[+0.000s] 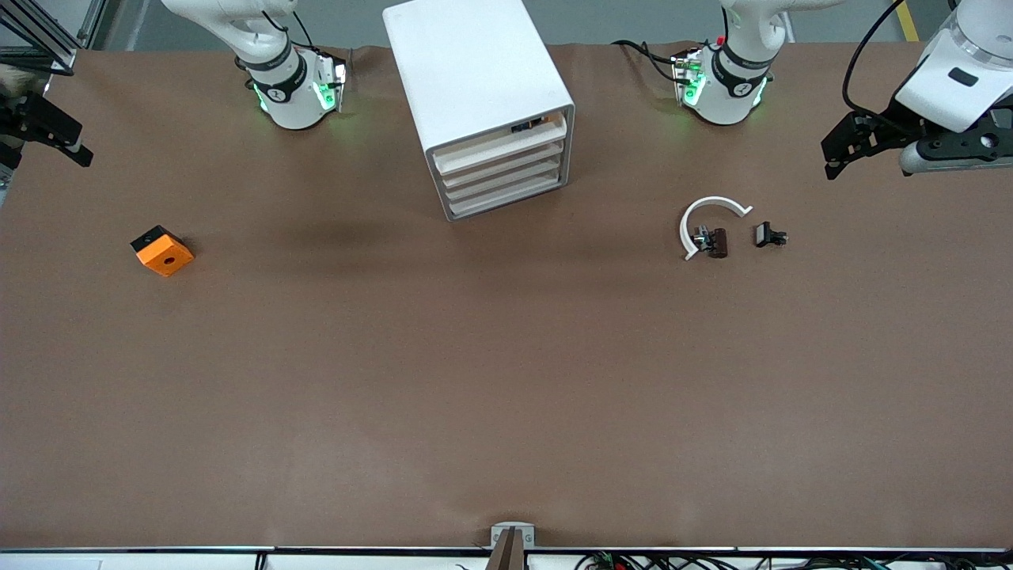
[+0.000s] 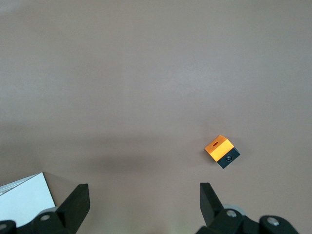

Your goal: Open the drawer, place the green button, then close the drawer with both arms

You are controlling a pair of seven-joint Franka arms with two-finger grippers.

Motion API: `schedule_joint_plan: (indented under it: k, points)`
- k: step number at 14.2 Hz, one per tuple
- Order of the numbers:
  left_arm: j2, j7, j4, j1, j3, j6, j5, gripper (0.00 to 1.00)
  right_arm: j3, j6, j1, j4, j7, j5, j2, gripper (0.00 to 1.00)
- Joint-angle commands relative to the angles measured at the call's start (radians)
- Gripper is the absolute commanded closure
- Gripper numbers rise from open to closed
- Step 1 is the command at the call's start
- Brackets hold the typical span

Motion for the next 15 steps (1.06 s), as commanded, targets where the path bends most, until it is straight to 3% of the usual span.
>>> schedule_joint_plan:
  k: [1, 15]
  points:
    - [0.052, 0.018, 0.07, 0.022, -0.005, -0.012, -0.018, 0.0, 0.004, -0.004, -0.004, -0.006, 0.002, 0.008, -0.019, 0.0]
    - [0.078, 0.019, 0.108, 0.052, -0.006, -0.053, -0.019, 0.0, 0.004, -0.001, -0.004, -0.006, -0.009, -0.001, -0.017, 0.0]
